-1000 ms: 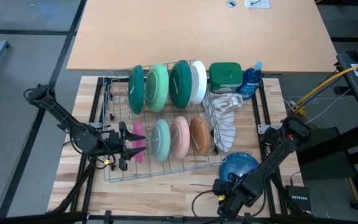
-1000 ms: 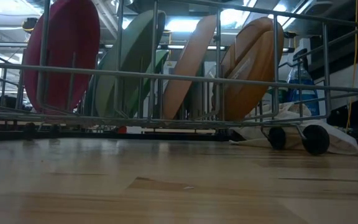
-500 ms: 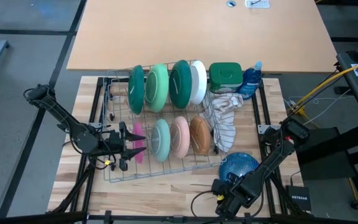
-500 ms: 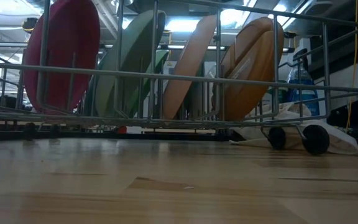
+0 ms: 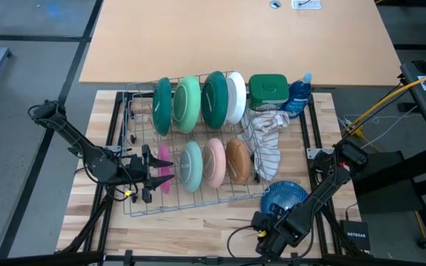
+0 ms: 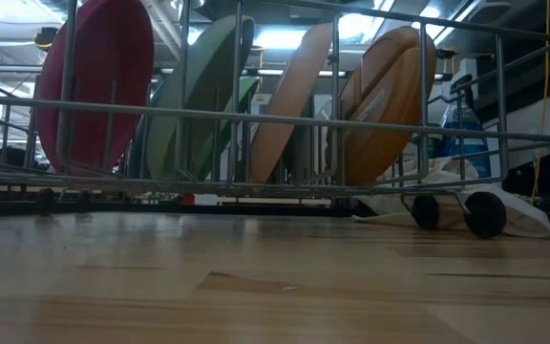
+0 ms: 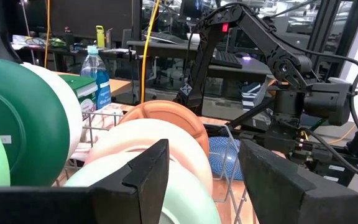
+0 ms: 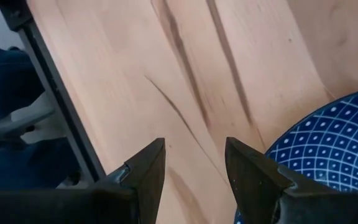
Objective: Sort dishes
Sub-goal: Put the blue plate in the dish rack
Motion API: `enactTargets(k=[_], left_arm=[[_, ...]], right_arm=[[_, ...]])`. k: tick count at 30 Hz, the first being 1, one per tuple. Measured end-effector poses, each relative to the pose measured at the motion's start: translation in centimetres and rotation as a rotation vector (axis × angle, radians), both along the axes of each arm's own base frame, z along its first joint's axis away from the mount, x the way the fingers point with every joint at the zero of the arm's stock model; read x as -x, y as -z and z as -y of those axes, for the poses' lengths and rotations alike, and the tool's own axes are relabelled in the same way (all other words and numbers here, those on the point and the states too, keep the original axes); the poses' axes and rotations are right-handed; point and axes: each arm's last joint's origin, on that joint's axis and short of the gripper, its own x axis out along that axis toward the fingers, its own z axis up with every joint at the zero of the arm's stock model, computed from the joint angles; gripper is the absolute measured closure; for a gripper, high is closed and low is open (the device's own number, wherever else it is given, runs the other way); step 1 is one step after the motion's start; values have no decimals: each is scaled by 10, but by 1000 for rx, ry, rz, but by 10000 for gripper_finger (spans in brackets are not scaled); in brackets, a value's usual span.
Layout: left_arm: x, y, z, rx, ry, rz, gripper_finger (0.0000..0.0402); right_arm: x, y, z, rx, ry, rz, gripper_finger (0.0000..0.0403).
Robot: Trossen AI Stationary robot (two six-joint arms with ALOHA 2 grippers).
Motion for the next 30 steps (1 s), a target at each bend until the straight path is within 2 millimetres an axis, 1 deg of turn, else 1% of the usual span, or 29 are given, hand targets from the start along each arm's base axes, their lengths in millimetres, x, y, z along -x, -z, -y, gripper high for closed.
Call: enactTargets(k=[8,12,18,24,28,30], left_arm=[[0,0,0,0,0,0,218],[0,0,0,0,0,0,218],[0,0,0,0,0,0,218],[0,0,0,0,0,0,218],[0,0,0,-1,0,0,218],[0,0,0,-17,-1,-3,218]], right_arm=[[4,1,4,39,8,-39,233],[9,2,7,27,38,-138,233],[14,3,8,-29,170,-258,233],[10,2,3,-120,313,-243,233],[10,4,3,-117,409,-264,233],[10,9,2,-110,438,-281,233]])
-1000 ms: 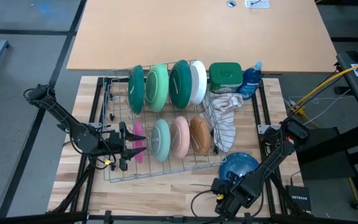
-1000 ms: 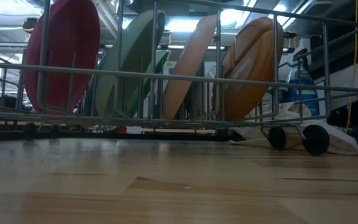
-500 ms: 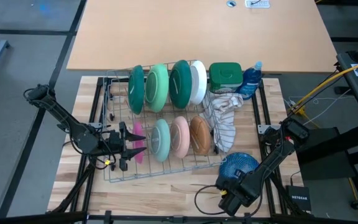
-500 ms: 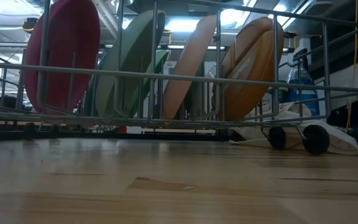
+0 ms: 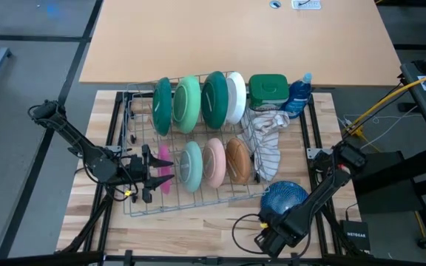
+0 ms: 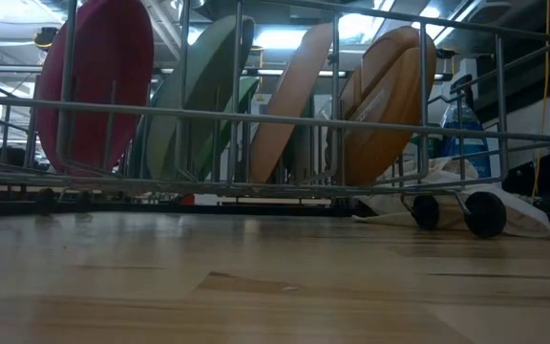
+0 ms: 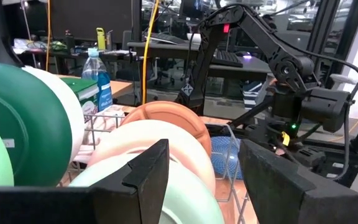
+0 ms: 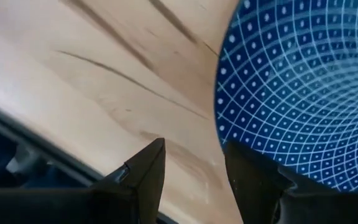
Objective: Sort dishes
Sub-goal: Put the blue plate in the dish rack
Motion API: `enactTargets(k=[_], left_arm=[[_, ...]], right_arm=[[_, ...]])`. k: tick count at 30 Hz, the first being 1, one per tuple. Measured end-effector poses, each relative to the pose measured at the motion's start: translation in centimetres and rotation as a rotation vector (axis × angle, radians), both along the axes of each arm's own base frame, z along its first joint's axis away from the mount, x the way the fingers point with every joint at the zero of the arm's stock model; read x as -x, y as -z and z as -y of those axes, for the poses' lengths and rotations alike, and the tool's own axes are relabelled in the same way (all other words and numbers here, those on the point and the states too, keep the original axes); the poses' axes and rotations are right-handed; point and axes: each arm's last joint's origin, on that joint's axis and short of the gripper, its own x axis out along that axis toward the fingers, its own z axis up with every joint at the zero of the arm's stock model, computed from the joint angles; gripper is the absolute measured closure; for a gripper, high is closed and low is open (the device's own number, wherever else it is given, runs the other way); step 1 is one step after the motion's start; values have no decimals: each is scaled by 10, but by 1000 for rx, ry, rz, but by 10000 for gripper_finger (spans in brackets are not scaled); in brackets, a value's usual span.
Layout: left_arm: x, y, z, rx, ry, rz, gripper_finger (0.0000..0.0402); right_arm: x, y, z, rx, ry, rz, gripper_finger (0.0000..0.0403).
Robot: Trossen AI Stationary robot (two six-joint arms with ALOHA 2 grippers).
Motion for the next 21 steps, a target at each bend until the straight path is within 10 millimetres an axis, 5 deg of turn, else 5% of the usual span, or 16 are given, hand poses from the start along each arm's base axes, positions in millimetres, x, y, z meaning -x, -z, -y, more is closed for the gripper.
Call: enactTargets(k=[6,21], left_arm=[[0,0,0,-24,0,-5,218],[0,0,0,-110,0,-22,218]], right_arm=[[-1,15,-5,-24,49,-88,233],[-5,18,7,39,182,-135,233]])
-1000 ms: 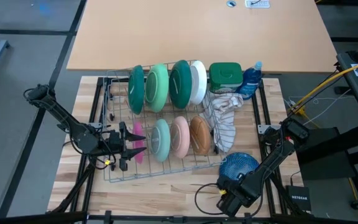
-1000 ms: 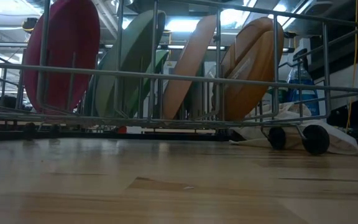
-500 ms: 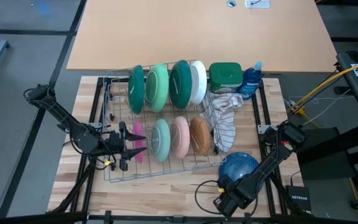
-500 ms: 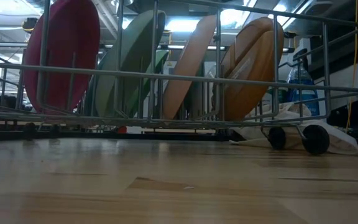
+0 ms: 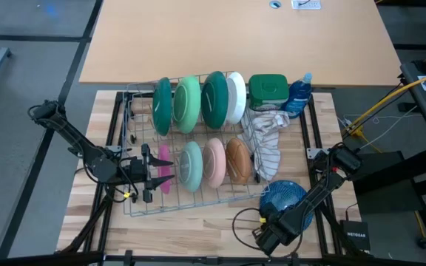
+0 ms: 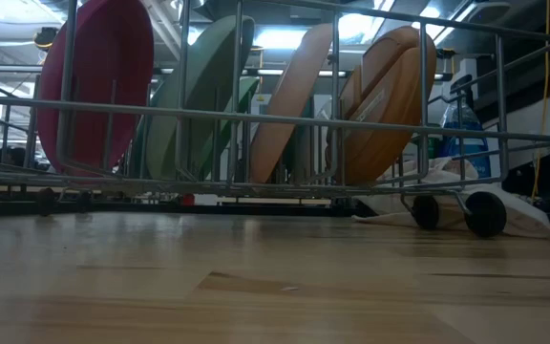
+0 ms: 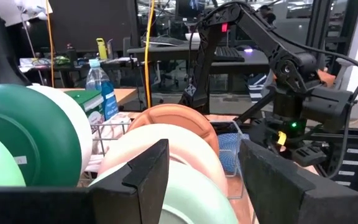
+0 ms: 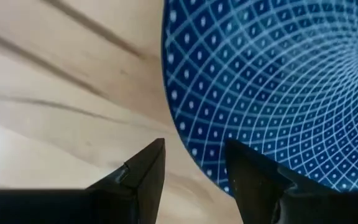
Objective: Sort dishes
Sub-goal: Put the blue plate in the dish rack
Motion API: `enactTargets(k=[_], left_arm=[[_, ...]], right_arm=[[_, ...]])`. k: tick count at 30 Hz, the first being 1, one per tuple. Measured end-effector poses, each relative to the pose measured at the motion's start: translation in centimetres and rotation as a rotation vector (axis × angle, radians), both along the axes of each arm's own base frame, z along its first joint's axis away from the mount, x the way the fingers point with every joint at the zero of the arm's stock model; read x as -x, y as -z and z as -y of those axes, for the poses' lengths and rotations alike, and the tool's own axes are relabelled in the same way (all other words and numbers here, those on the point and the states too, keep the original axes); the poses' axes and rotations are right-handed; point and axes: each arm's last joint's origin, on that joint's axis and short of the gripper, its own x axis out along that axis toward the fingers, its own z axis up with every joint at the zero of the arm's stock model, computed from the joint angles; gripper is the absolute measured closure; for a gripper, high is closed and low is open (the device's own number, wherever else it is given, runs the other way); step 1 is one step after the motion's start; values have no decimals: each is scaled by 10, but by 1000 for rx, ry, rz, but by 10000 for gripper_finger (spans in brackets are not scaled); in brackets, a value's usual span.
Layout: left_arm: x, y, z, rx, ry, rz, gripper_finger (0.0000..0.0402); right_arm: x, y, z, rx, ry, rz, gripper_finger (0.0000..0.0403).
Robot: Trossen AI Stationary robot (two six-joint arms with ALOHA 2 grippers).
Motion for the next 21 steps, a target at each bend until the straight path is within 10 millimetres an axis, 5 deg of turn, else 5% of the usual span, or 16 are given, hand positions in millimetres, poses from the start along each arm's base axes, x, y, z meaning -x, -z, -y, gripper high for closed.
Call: enactTargets(k=[21], left_arm=[[0,0,0,-1,0,0,218]], right_arm=[[0,-1,24,130,11,-123,233]])
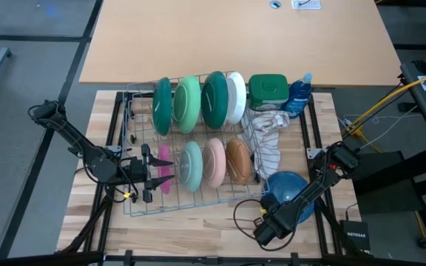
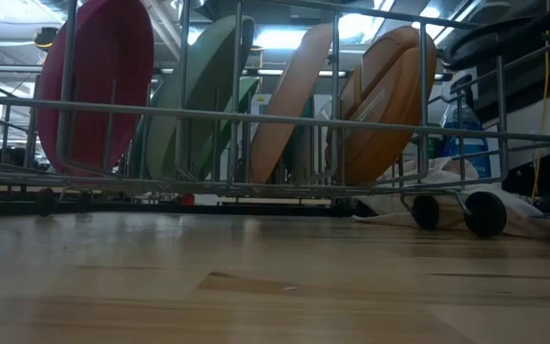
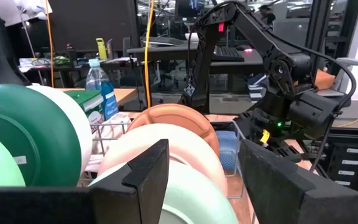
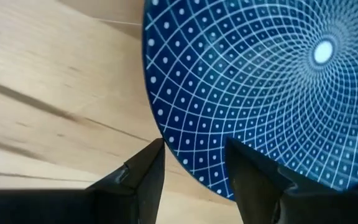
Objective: Sort dishes
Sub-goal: Put the blue plate in the dish rack
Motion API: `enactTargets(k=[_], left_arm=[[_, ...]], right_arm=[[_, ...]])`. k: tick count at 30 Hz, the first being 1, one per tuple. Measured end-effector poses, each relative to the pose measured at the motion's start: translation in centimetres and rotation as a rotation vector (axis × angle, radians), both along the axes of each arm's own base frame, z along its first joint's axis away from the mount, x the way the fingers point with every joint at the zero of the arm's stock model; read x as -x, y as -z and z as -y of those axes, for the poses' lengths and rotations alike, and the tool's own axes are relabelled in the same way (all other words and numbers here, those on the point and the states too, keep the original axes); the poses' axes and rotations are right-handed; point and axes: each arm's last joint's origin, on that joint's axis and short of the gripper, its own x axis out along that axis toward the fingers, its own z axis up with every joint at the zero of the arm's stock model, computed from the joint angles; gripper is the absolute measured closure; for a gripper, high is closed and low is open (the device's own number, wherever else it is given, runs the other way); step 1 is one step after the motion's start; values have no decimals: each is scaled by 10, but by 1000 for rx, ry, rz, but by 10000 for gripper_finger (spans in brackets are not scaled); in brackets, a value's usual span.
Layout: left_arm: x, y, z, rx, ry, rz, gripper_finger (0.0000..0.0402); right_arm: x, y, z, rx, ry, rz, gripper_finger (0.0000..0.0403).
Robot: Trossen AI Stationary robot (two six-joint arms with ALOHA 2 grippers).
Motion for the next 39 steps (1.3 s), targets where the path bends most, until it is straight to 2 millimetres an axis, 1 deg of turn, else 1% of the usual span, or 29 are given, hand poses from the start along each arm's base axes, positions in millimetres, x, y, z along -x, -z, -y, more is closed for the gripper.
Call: enactTargets(k=[10,20,24,30,39], left_arm=[[0,0,0,0,0,0,218],[0,0,0,0,0,0,218],[0,0,0,0,0,-1,218],[0,0,0,0,0,-1,218],[0,0,0,0,0,-1,218]], right_arm=[[2,-1,3,38,-4,-7,233],[1,-1,4,82,-25,32,233],[1,-1,4,101,-59,51,233],[-2,0,4,100,-154,87,233],[-2,0,4,114,-178,96,233]])
